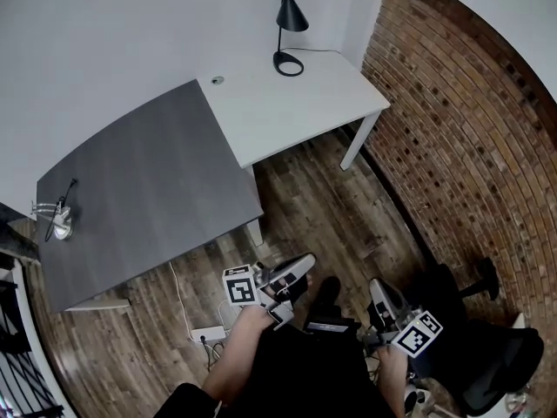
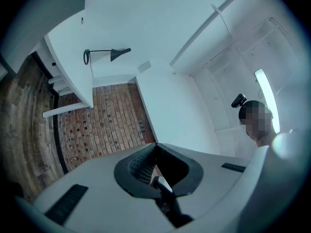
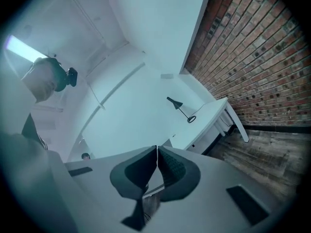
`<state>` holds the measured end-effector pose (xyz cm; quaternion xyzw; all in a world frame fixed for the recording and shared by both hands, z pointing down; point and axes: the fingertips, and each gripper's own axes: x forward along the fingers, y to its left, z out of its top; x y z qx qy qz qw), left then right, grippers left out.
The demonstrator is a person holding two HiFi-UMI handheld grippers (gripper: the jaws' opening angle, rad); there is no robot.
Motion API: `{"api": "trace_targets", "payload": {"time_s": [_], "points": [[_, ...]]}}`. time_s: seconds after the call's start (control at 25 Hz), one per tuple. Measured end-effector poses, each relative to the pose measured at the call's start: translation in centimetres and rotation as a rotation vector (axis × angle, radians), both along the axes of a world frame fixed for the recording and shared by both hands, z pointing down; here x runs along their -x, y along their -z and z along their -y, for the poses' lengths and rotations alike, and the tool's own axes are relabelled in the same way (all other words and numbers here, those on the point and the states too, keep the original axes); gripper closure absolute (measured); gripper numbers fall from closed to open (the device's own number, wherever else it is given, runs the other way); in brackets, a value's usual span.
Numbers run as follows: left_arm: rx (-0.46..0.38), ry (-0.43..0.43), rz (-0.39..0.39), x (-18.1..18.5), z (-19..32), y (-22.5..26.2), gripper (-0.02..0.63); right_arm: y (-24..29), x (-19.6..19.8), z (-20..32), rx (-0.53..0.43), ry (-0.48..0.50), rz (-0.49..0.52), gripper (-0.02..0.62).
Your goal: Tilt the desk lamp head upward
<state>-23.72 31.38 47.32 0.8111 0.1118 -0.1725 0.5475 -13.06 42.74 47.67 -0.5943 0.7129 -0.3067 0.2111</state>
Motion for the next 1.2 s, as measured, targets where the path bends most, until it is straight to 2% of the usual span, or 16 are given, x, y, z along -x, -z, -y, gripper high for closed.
{"api": "trace_targets", "payload": {"time_s": [0.2,0.4,0.68,0.84,1.0,1.2], "points": [[-0.016,0.101,0.056,-2.7,2.9,-0.4,0.594,-0.7,-3.9,4.3,-0.04,0.095,0.052,0.579],[-0.069,0.159,0.096,-7.5,5.4,1.5,0.592,1.2,-9.8,8.1,-0.109,0.158,0.066,0.578],[-0.096,0.232,0.152,-12.9,6.4,2.4,0.592,1.7,-15.7,10.8,-0.136,0.283,0.098,0.578],[-0.109,0.238,0.192,-14.7,6.3,2.5,0.592,1.6,-17.0,11.3,-0.157,0.321,0.135,0.578],[-0.117,0.234,0.214,-16.3,7.0,2.8,0.592,1.6,-18.0,11.6,-0.186,0.317,0.167,0.578],[-0.13,0.166,0.214,-19.9,7.6,2.9,0.592,1.8,-20.2,12.0,-0.212,0.277,0.181,0.578]]}}
